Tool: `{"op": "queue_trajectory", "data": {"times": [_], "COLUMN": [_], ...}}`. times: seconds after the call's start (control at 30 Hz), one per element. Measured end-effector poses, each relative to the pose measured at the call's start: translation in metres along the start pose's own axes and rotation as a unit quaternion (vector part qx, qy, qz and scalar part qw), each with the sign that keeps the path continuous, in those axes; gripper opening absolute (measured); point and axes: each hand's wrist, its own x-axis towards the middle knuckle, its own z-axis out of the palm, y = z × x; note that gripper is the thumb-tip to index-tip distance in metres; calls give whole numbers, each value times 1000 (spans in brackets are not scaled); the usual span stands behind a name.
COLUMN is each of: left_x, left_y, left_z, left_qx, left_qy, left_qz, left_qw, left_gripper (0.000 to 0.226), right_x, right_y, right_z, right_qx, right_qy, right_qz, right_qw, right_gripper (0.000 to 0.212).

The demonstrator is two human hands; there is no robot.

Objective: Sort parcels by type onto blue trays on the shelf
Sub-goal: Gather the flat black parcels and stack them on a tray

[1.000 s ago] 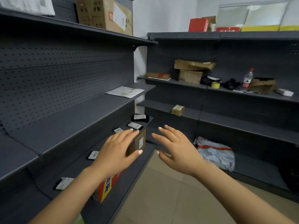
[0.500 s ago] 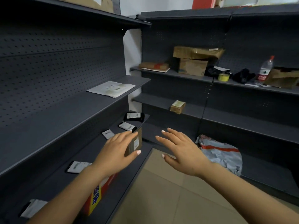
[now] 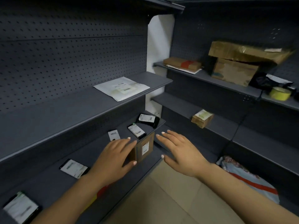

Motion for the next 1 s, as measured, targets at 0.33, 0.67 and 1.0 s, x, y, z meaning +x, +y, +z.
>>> {"op": "queue_trajectory", "data": {"times": [0.33,0.67,1.0], "left_x": [96,162,220], "left_y": [-74,-127,-120], "left_z": [50,103,154], "left_qx": [19,-78,-24], "left_qy": [-33,-42,-81], "left_qz": [-52,-97,-231], "left_qw": [998,991,969], "left_gripper": [66,76,73], "right_x": [145,233,281], "right_y": [75,142,225], "right_z": [68,118,183], "right_qx": [-9,23,55], "right_qy": [-60,-72,-143], "right_qz": [-76,-110,-212], "right_qw": [995,991,965], "right_gripper": [63,58,56]}}
